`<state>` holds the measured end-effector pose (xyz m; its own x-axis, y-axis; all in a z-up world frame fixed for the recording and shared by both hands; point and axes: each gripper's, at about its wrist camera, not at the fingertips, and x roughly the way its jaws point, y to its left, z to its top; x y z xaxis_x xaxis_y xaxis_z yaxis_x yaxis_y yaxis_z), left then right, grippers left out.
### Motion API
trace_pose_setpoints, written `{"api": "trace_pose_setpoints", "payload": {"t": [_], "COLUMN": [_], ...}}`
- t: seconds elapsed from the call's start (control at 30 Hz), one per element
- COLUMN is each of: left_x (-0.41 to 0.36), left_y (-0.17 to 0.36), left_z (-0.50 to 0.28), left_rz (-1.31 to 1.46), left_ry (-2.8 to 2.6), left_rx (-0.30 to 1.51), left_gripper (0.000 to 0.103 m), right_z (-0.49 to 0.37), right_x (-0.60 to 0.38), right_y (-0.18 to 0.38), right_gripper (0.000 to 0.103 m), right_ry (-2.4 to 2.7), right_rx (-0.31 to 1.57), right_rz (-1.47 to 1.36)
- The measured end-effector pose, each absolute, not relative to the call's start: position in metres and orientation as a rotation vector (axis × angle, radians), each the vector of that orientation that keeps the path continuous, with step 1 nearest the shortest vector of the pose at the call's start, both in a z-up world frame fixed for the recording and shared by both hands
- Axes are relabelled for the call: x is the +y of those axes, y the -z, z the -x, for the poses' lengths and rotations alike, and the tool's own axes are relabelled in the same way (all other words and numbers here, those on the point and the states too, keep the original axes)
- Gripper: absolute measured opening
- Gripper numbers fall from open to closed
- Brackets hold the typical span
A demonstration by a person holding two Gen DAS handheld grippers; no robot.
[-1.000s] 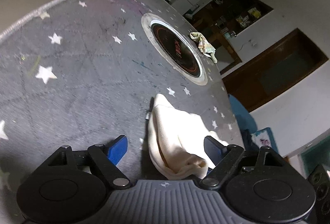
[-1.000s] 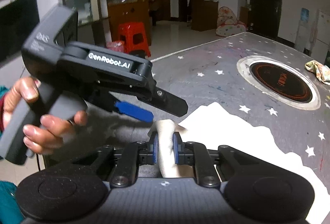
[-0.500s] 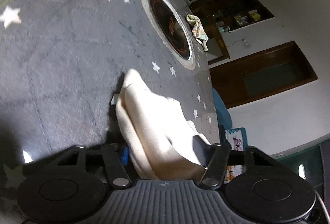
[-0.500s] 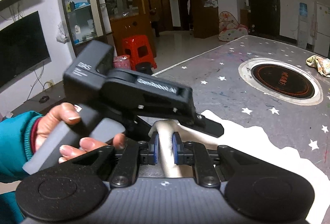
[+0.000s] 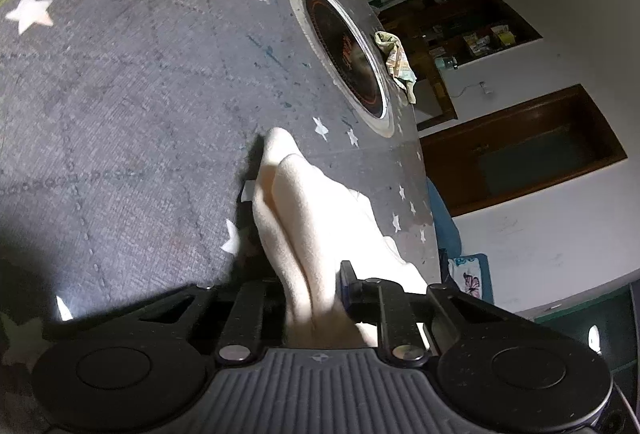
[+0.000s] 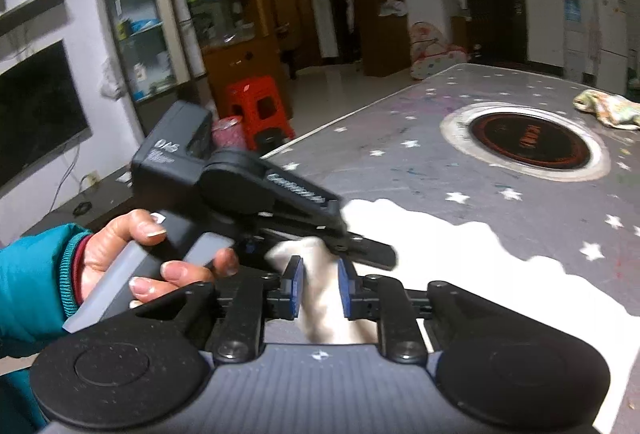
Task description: Fold clothes
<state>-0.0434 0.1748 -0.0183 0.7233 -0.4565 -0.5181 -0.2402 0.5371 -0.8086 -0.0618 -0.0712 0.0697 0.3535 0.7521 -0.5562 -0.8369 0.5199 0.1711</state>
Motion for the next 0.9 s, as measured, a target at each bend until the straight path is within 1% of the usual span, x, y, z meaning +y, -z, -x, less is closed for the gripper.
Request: {"api": "trace_pose_setpoints", "payload": {"t": [0.23, 0.27, 0.3, 0.43, 0.53, 0.6, 0.9], "left_x": [0.170, 0.169, 0.168, 0.163, 0.161, 0.160, 0.159], "left_y": [0.014, 0.013, 0.013, 0.009, 0.007, 0.007, 0.005], "left_z": [0.043, 0.044, 0.044, 0.044, 0.044, 0.043, 0.042], "left_rz": [0.969, 0.959, 0.948, 0.902, 0.880, 0.876, 0.855], "left_ry": [0.135, 0.133, 0.131, 0.123, 0.117, 0.116, 0.109], "left_rx": [0.776, 0.775, 0.774, 0.769, 0.769, 0.771, 0.778], "left_gripper": [0.019, 0.019, 0.019, 0.019, 0.019, 0.019, 0.019], "right_z": [0.031, 0.025, 0.021, 0.000, -0.011, -0.015, -0.024], "right_x": [-0.130, -0.141, -0.150, -0.187, -0.205, -0.207, -0.203], "right_y": [-0.063, -0.061, -0.058, -0.045, -0.033, -0.028, -0.014], "right_gripper": [0.029, 0.033, 0.035, 0.035, 0.038, 0.040, 0.040], "right_ry": [-0.777, -0.725, -0.676, -0.541, -0.491, -0.487, -0.492], "right_rx": [0.634, 0.635, 0.635, 0.664, 0.685, 0.696, 0.716], "right_rz": [0.078, 0.066, 0.055, -0.033, -0.080, -0.101, -0.150]}}
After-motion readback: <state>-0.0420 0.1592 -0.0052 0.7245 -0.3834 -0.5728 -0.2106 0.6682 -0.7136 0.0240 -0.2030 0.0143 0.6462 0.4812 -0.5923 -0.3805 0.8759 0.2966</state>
